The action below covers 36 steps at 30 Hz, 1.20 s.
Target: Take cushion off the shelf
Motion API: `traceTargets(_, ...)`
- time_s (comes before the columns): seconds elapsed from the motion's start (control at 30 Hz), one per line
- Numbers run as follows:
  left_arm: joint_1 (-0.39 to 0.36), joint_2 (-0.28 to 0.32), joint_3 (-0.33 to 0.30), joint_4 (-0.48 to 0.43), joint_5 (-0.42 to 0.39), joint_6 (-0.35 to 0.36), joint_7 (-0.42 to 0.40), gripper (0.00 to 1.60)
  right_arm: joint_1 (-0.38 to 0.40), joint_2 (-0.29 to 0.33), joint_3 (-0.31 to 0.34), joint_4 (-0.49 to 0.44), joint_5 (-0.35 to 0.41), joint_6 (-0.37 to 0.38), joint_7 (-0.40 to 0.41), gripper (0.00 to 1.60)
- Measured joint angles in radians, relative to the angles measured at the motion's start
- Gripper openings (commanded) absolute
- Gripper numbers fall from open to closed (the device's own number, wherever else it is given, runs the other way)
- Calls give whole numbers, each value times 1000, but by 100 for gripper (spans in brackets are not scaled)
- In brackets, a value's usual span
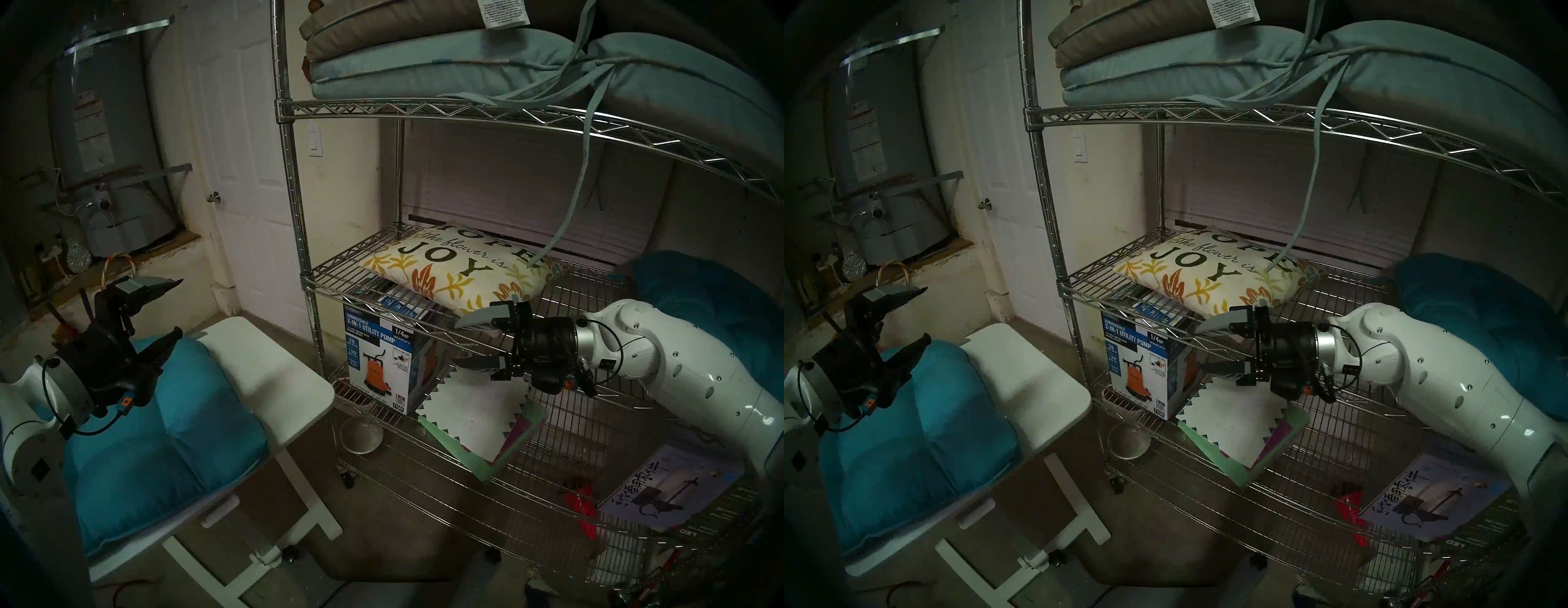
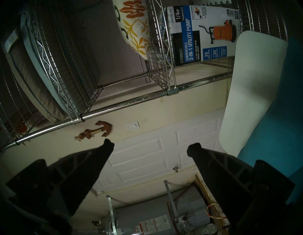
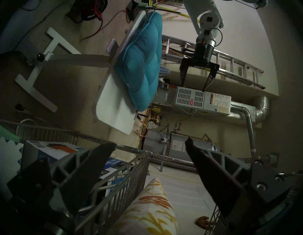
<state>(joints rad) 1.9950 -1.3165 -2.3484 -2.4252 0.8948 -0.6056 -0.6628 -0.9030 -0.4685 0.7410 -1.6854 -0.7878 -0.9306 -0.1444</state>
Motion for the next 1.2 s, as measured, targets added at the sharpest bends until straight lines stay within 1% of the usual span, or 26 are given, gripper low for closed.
traceTargets(0.23, -3, -2, 0, 0, 0, -3, -2, 160, 27, -5, 10, -7, 17, -23, 13, 160)
traceTargets(0.4, -6, -4, 0, 0, 0, -6, -4, 160, 72, 4, 55, 6, 26, -21, 49, 160)
traceTargets(0.5, -7, -5, -1, 0, 0, -7, -6, 160, 102, 7, 65, 19, 41, -22, 88, 160)
traceTargets(0.67, -8, -7, -1, 0, 0, -7, -9, 160, 122, -7, 57, 53, 71, -25, 140, 160)
traceTargets(0.8, -10, -9, -1, 0, 0, -8, -11, 160, 123, -25, 36, 73, 82, -29, 161, 160)
traceTargets(0.97, -12, -11, -2, 0, 0, -9, -13, 160, 119, -47, 14, 78, 83, -30, 167, 160)
traceTargets(1.13, -13, -13, -2, 0, 0, -10, -15, 160, 118, -64, 9, 86, 63, -30, 148, 160)
traceTargets(1.17, -14, -14, -2, 0, 0, -10, -15, 160, 119, -67, 9, 88, 55, -30, 142, 126)
traceTargets(1.2, -14, -14, -2, 0, 0, -11, -16, 160, 122, -71, 9, 93, 42, -30, 134, 75)
